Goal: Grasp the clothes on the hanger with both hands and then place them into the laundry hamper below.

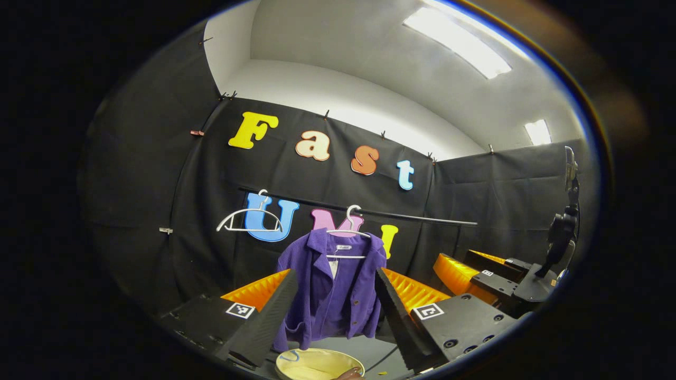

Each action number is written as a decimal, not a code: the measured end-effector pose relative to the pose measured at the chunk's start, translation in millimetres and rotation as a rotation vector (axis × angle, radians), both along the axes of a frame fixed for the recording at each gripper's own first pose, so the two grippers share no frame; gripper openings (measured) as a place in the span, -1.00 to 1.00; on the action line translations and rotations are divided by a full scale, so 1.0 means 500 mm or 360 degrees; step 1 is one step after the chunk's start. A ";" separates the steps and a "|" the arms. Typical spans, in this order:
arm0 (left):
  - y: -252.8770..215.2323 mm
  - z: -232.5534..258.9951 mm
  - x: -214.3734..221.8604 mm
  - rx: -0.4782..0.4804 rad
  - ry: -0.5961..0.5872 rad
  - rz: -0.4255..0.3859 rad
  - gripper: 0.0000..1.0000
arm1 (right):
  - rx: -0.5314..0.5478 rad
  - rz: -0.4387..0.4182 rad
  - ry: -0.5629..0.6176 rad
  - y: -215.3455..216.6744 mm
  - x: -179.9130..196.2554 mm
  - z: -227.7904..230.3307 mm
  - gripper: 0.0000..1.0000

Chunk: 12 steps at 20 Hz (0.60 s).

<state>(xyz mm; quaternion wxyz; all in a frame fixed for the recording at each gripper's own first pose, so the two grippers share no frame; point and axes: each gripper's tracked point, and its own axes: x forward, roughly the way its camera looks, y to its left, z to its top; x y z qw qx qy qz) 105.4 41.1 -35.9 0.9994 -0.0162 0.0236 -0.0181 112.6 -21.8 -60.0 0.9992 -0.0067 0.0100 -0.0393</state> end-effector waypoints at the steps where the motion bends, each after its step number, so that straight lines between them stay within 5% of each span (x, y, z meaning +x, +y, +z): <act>1: 0.001 -0.010 0.045 0.0009 -0.0004 0.0016 0.85 | -0.0002 0.0001 0.0003 -0.021 0.040 -0.019 0.94; 12: 0.014 -0.184 0.452 0.0071 0.0074 0.0200 0.84 | 0.0085 0.0134 0.0151 -0.145 0.418 -0.249 0.94</act>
